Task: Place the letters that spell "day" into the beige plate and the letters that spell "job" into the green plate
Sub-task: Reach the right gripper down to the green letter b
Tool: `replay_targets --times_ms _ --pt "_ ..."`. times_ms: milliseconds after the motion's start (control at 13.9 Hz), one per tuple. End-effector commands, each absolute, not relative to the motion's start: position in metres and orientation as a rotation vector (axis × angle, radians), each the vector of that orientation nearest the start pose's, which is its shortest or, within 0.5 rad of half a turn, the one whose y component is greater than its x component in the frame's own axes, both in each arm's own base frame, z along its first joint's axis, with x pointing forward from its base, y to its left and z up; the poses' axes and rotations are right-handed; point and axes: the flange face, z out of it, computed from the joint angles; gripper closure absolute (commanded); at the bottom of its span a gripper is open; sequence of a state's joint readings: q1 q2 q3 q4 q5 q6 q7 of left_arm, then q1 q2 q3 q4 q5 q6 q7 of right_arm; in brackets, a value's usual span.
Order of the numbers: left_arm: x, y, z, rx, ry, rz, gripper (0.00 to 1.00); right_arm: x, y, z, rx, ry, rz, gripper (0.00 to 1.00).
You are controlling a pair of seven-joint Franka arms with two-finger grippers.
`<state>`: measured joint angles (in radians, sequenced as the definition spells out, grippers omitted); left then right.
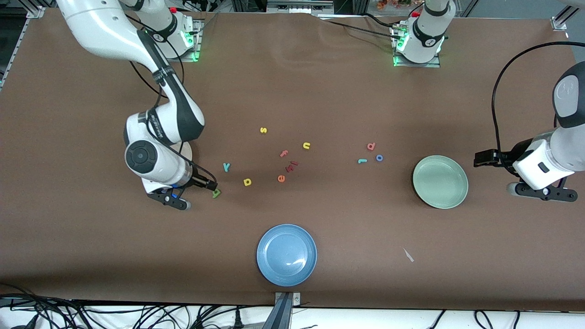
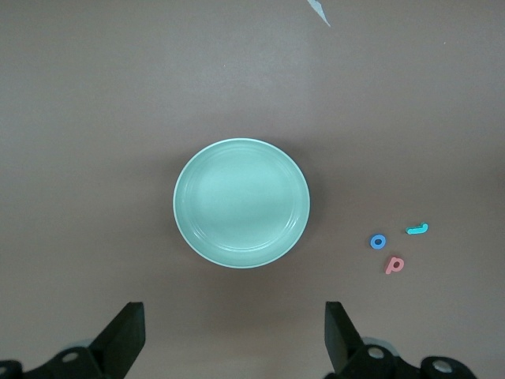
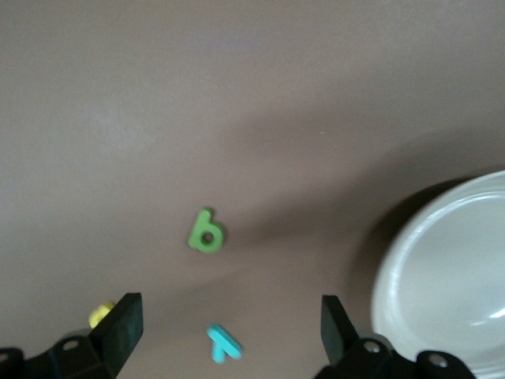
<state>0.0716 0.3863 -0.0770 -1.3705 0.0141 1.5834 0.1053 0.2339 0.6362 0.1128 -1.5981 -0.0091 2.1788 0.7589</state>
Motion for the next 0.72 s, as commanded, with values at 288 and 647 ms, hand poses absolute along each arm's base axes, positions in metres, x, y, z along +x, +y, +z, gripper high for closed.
replay_targets --times_ms 288,647 --pt "0.654 0.008 0.482 -3.177 0.149 0.295 0.0 0.665 0.251 0.2 -2.914 1.011 0.027 0.19" --pt "0.654 0.006 0.481 -3.167 0.158 0.298 0.0 0.661 0.25 0.185 -2.923 1.081 0.038 0.35"
